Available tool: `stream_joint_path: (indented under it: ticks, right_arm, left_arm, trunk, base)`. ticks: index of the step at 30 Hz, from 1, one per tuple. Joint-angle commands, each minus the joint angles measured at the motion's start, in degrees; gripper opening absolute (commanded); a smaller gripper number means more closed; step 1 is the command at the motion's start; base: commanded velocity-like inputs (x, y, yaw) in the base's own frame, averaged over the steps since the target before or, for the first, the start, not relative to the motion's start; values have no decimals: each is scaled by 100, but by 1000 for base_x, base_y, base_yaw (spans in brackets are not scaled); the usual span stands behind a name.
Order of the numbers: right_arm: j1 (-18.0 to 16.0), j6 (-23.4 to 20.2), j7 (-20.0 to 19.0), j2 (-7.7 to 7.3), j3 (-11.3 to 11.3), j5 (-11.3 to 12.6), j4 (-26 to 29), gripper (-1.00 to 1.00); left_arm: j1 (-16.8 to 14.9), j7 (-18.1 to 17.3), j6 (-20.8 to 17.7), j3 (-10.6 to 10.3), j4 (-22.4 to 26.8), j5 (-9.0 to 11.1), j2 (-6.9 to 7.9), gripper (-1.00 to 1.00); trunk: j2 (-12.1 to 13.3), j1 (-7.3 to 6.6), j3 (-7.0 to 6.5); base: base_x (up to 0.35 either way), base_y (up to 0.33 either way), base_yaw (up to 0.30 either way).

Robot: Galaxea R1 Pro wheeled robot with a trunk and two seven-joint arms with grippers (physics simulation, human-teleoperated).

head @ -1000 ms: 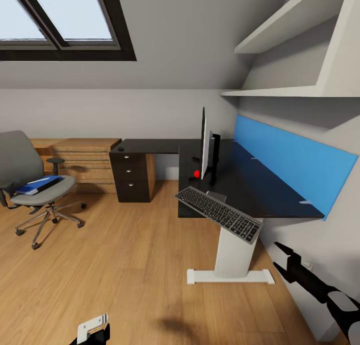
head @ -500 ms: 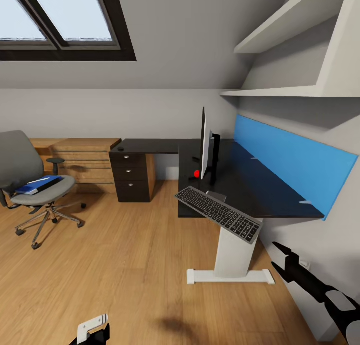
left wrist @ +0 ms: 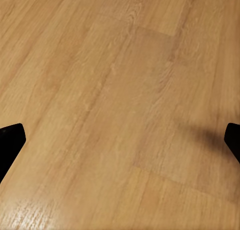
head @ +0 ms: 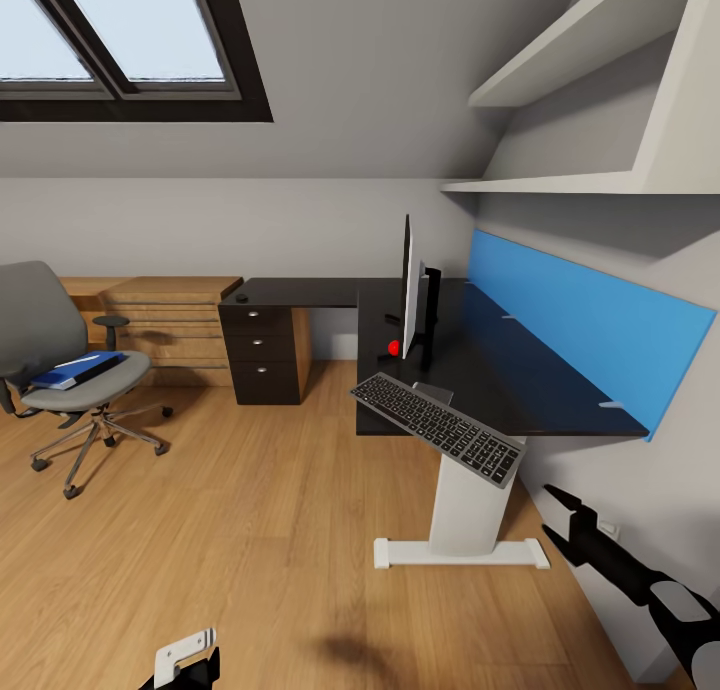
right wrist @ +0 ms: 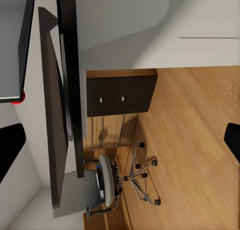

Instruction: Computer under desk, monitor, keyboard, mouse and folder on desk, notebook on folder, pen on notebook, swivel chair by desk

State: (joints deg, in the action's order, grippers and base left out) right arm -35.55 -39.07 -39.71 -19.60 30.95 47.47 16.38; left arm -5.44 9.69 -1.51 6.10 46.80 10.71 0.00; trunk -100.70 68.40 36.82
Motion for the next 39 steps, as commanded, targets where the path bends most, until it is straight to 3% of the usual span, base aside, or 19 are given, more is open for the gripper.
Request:
stream_joint_path:
  ticks: [1, 11, 39]
  right_arm:
    - [-5, -36, -3, 0, 20, -16, -3, 100]
    - [-5, -39, -2, 8, -4, -165, -3, 100]
    - [-6, -39, -3, 9, -8, -187, -3, 100]
  left_arm:
    - [-1, 15, -16, -4, 9, 53, 0, 100]
    - [-1, 15, -16, -3, 11, 54, 5, 100]
    - [-1, 16, -16, -1, 13, 54, 9, 100]
  trunk:
    - [-3, -1, 6]
    - [-3, -1, 6]
    - [1040, -572, -461]
  base:
    - [0, 0, 0]
    - [0, 0, 0]
    - [0, 0, 0]
